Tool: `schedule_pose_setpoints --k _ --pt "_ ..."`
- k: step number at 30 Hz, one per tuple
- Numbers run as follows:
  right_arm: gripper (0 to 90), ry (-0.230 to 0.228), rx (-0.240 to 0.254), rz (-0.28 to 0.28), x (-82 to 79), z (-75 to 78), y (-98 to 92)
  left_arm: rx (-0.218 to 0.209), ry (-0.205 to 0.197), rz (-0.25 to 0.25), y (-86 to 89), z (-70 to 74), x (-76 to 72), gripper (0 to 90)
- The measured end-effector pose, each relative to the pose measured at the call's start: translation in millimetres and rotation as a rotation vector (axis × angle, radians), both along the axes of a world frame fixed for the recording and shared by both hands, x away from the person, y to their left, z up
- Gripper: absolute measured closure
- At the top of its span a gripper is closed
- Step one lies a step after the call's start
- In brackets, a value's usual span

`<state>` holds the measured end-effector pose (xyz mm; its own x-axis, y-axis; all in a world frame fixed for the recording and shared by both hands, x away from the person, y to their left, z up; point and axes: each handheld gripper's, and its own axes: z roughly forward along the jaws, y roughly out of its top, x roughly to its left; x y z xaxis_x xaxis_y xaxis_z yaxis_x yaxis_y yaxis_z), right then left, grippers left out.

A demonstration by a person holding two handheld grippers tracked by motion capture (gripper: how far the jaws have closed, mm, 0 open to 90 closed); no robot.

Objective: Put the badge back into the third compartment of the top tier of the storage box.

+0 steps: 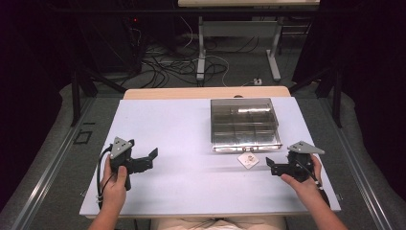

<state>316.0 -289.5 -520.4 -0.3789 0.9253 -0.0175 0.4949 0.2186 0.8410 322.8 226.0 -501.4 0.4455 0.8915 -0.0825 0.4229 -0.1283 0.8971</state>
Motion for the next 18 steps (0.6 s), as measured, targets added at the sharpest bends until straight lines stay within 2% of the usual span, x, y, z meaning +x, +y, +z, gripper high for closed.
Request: schedule_pose_setpoints --k 9,14,18 --pt "0.0 0.015 -0.001 0.038 -2.2 -0.4 9.1 0.029 -0.019 -0.015 -2.0 1.0 -1.8 4.6" --pt "0.0 0.026 0.000 0.054 -1.7 -1.6 13.6 0.022 -0.013 -0.015 -2.7 0.4 -2.4 5.1" --pt "0.6 0.038 -0.015 0.089 -1.4 -2.6 16.8 0.024 -0.007 -0.014 -3.7 -0.5 -2.6 5.4"
